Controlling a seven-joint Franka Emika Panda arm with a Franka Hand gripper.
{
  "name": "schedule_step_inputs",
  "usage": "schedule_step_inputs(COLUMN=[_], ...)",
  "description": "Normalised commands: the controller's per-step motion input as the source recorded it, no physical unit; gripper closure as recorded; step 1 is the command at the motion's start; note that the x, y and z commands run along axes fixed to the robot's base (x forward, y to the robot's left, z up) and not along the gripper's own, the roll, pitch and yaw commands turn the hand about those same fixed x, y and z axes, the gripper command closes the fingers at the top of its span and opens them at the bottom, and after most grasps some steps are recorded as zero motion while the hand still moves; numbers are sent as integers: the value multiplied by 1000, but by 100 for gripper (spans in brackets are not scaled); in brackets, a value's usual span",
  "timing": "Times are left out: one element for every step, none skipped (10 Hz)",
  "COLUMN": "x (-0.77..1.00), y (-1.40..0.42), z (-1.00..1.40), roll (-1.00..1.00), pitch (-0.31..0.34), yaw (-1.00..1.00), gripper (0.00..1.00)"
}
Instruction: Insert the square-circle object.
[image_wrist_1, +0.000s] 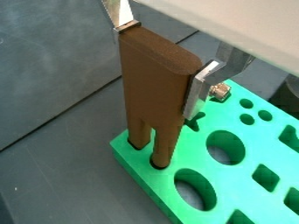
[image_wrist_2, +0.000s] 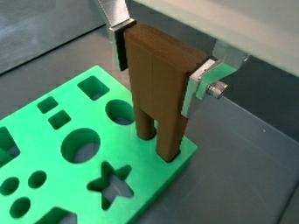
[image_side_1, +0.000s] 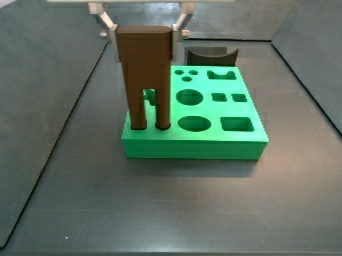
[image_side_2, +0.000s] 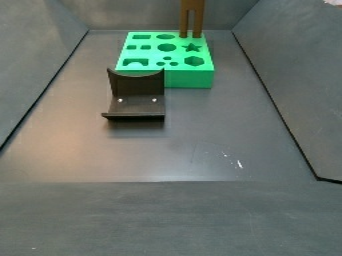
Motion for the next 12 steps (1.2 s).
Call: schedule_step_inputs(x=[180, 0, -257, -431, -414, -291, -291, -111, 183, 249, 291, 386], y=[-194, -123, -37, 0, 37, 111, 120, 0, 0, 0, 0, -14], z=[-186, -329, -394, -306, -189, -146, -134, -263, -351, -369, -366, -391], roll=[184, 194, 140, 93, 64, 63, 84, 43, 0, 0, 0, 0], pitch=[31, 0, -50, -34, -26, -7, -4, -13, 0, 0, 0, 4], yaw=[0, 49, 0, -14, 0, 0, 0, 0, 0, -20, -57, -66], gripper=[100, 100, 100, 100, 100, 100, 100, 100, 100, 100, 100, 100])
